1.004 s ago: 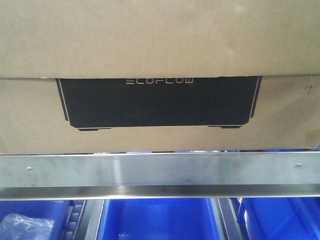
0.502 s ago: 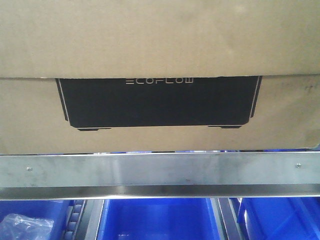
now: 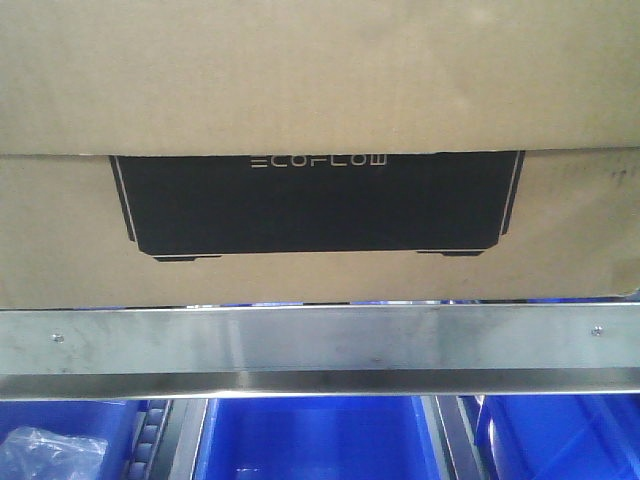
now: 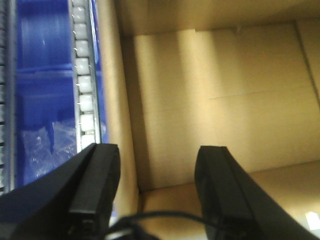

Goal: Grab box from left shelf to table start

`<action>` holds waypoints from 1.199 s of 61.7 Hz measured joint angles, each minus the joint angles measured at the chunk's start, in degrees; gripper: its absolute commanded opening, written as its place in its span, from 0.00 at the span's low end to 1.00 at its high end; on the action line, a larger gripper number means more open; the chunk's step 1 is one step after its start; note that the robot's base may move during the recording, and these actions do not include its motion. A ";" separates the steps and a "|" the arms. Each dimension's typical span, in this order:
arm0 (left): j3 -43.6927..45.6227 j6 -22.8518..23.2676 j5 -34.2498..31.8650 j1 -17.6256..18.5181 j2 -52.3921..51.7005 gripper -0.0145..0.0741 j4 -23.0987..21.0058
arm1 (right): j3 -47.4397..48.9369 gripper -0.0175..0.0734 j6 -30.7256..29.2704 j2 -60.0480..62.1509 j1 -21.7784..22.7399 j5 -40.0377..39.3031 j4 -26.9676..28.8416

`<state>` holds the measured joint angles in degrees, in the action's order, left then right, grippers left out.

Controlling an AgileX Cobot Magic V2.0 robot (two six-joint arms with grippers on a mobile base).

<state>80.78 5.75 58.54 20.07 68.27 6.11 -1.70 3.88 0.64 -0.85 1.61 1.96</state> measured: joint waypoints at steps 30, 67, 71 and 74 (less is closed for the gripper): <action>6.92 2.92 2.29 -5.39 14.63 0.48 -0.37 | 0.00 0.21 0.00 0.00 0.00 0.00 0.00; 10.15 3.48 4.94 -6.33 16.72 0.48 -3.53 | 0.00 0.21 0.00 0.00 0.00 0.00 0.00; 10.25 3.73 5.17 -6.33 16.72 0.48 -3.53 | 0.00 0.21 0.00 0.00 0.00 0.00 0.00; 10.25 4.10 5.27 -6.33 16.72 0.48 -3.53 | 0.00 0.21 0.00 0.00 0.00 0.00 0.00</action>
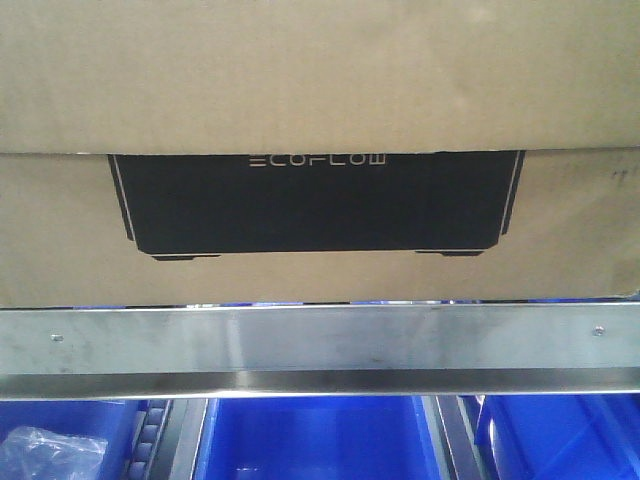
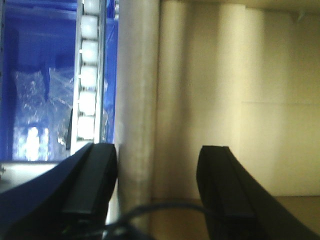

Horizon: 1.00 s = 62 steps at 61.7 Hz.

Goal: Grab box from left shelf to table start

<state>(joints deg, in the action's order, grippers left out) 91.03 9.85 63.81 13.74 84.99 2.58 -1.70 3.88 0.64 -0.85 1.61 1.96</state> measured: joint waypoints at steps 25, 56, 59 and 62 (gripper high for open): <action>0.00 0.39 0.21 -0.04 0.00 0.32 0.24 | 0.00 0.21 0.00 0.00 0.00 0.00 0.00; 0.00 0.49 0.83 -0.27 0.00 0.12 1.32 | 0.00 0.21 0.00 0.00 0.00 0.00 0.00; 0.00 0.49 0.83 -0.27 0.00 0.12 1.32 | 0.00 0.21 0.00 0.00 0.00 0.00 0.00; 0.00 0.49 0.83 -0.27 0.00 0.12 1.32 | 0.00 0.21 0.00 0.00 0.00 0.00 0.00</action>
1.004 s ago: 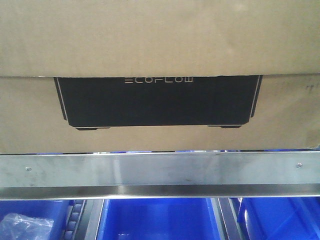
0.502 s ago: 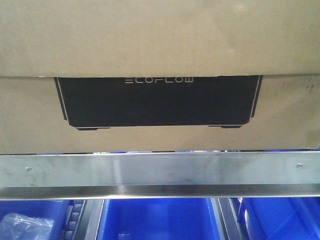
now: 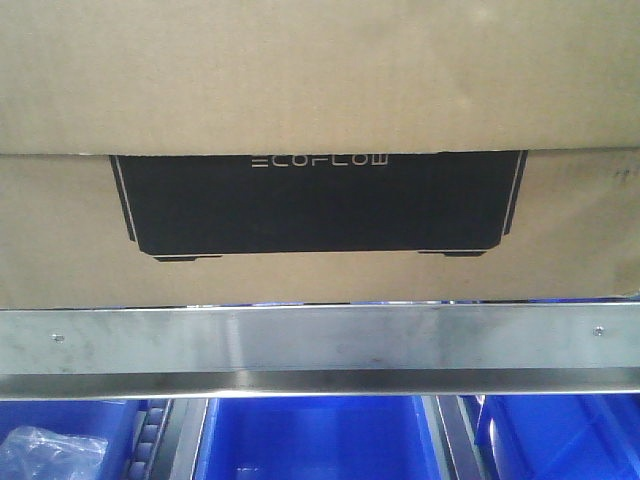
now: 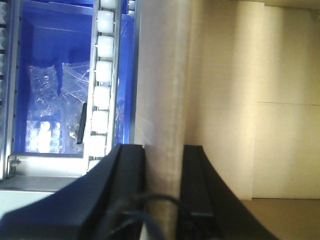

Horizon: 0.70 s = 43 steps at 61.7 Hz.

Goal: Grab box from left shelf to table start

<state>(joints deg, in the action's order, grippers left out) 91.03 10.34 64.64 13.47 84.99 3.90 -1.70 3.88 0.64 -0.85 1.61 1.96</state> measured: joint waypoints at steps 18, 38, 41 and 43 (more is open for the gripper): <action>0.00 0.00 0.09 0.00 0.00 0.12 0.00 | 0.00 0.21 0.00 0.00 0.00 0.00 0.00; 0.00 0.00 0.11 0.00 0.00 0.12 0.00 | 0.00 0.21 0.00 0.00 0.00 -0.04 0.00; 0.00 0.00 0.11 0.00 0.00 0.12 0.00 | 0.00 0.21 0.00 0.00 0.00 -0.15 0.00; 0.00 0.00 0.21 0.00 0.00 0.12 0.00 | 0.00 0.21 0.00 0.00 0.00 -0.14 0.00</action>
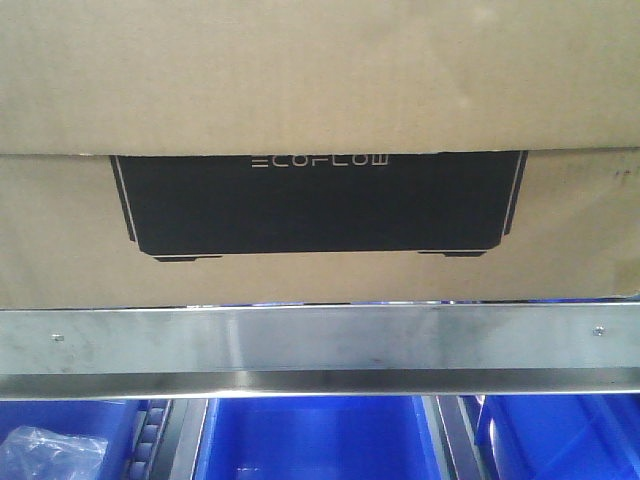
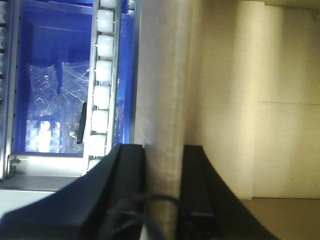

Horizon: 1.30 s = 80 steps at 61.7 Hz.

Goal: Grab box from left shelf to table start

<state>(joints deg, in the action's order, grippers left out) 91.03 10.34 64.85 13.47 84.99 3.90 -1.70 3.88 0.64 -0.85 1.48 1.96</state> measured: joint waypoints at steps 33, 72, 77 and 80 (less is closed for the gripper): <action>0.02 0.00 0.21 0.00 0.00 0.12 -0.11 | 12.91 0.21 0.00 -2.63 -0.14 17.82 -1.35; 0.02 0.00 0.21 0.00 0.00 0.12 0.00 | 52.80 0.69 5.00 -36.22 -9.96 47.06 -5.38; 0.02 0.00 0.21 0.00 0.00 0.12 0.00 | 57.19 0.70 8.23 -40.61 -11.45 49.77 -7.93; 0.02 0.00 0.21 0.00 0.00 0.12 0.00 | 59.95 0.70 10.02 -43.30 -11.88 51.42 -9.02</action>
<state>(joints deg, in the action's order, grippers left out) 91.05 10.34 65.07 13.47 84.99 3.90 58.25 13.90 -42.67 -12.73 52.90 -7.06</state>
